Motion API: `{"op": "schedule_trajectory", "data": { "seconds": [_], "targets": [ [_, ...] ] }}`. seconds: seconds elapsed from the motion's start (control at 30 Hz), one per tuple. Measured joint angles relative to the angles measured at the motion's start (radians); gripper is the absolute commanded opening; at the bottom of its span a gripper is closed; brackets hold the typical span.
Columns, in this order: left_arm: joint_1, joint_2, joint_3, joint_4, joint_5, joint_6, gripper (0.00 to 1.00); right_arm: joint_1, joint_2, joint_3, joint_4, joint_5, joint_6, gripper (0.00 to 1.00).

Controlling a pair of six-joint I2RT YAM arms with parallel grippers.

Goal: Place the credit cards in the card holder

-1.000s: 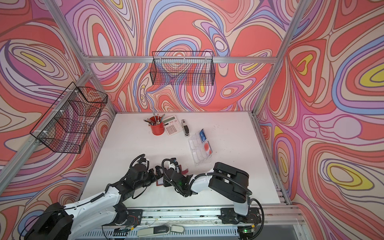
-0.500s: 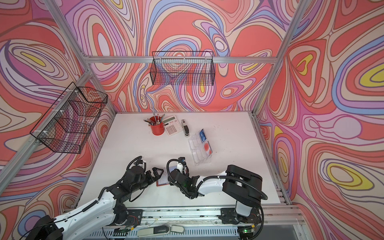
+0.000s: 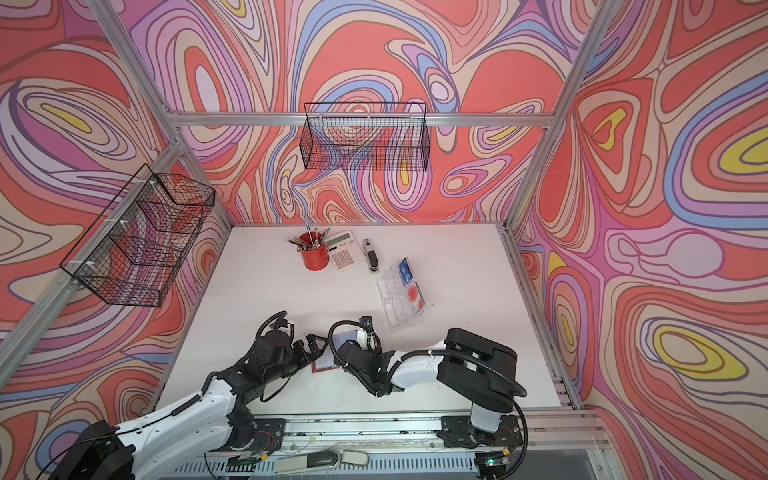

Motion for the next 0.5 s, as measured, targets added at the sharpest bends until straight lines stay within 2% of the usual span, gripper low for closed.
{"op": "schedule_trajectory", "data": {
  "seconds": [0.5],
  "targets": [
    [0.0, 0.011, 0.0, 0.013, 0.0, 0.003, 1.0, 0.016, 0.015, 0.06, -0.07, 0.02, -0.045, 0.3]
  ]
}}
